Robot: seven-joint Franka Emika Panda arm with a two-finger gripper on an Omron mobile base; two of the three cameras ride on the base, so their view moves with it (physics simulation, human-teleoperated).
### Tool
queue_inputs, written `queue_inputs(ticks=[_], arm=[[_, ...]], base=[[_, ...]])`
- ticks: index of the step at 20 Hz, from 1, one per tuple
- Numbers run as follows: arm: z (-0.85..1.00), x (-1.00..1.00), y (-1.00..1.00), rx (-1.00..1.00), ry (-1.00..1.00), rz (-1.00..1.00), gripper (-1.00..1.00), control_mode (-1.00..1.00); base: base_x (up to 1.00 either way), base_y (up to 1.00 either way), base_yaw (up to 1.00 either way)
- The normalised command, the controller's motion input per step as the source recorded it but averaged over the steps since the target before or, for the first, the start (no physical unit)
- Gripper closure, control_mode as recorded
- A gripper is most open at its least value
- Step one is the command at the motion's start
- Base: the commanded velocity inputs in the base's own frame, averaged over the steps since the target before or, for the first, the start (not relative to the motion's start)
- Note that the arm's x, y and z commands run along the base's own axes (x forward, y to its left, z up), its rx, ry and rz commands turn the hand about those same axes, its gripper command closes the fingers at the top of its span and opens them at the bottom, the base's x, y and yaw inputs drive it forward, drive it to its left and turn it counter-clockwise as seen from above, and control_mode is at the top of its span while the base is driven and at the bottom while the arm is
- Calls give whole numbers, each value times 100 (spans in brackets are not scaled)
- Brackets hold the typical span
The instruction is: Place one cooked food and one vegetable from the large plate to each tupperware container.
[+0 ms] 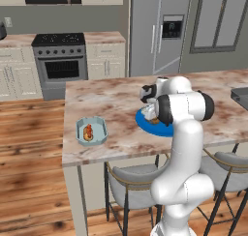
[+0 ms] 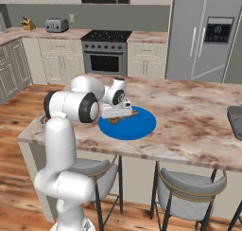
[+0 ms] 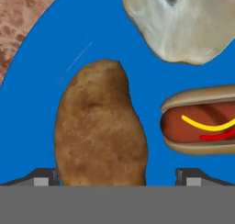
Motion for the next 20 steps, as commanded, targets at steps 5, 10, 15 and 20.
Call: queue_inputs(ticks=[5,10,15,20], arm=[[0,0,17,0,-4,1,-100,-100],[0,0,9,0,0,0,-100,-100],[0,0,3,0,0,0,100,-100],[0,0,5,-1,1,0,100,-100]], base=[[0,0,0],[0,0,0],[0,0,0],[0,0,0]])
